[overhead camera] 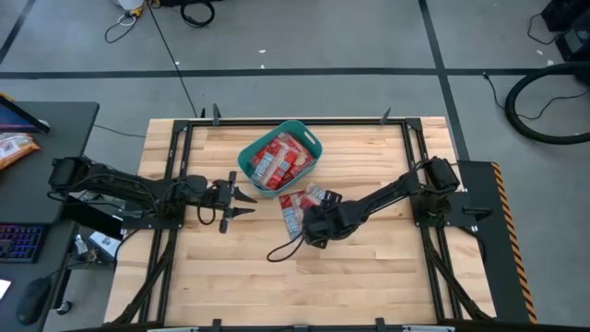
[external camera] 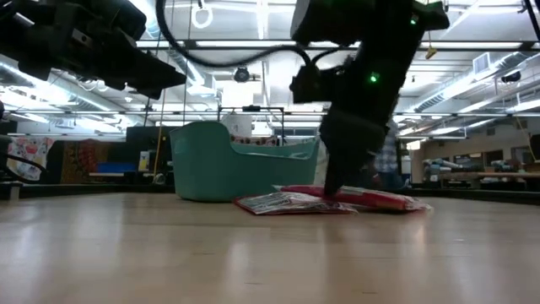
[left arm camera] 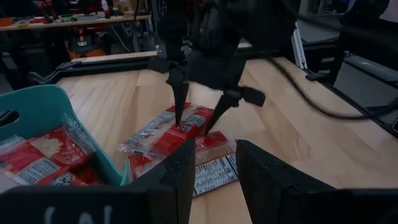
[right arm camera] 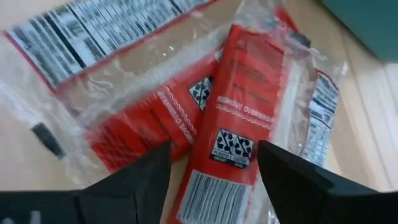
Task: Sort popcorn bags into baskets
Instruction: Put the red popcorn bag into the green container
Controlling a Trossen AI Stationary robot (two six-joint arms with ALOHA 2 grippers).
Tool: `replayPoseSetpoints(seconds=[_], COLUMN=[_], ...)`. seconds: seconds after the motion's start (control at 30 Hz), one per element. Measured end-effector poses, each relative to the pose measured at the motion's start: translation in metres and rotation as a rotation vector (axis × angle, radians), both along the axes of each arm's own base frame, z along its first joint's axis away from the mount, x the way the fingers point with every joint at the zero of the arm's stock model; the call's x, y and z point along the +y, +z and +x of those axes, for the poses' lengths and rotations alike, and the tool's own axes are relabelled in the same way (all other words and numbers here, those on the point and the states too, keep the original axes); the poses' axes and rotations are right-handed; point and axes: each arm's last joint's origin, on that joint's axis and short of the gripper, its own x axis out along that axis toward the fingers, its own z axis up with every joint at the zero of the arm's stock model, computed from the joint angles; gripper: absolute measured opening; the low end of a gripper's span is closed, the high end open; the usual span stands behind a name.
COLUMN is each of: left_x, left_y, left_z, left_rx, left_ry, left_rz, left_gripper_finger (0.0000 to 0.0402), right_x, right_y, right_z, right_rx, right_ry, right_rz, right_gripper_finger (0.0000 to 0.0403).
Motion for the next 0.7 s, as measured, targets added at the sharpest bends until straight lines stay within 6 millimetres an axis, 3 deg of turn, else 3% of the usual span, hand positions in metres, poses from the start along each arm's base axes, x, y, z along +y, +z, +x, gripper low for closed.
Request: replayPoseSetpoints(seconds=[0.17,0.33,0.7], left_x=[0.000,0.000,-0.001], left_y=[0.001,0.001,0.001], left_z=[0.000,0.000,0.000], left_rx=[-0.008,-0.006,-0.006], left_ry=[-0.002,-0.002,-0.004], left_rz=[-0.001,-0.001,-0.008], left_gripper_finger=[0.0121,0.0121,0.0121], right_x=[0.000,-0.001,-0.001], right_y=[-0.018,-0.030,-0.027], right_z=[0.000,0.000,-0.001], right_rx=[0.077,0.116,0.104], right_ry=[0.009,-0.001,-0.015], right_rz=[-0.041,-0.083,-0.061], right_gripper_finger=[0.0246,0.0224,0.0098])
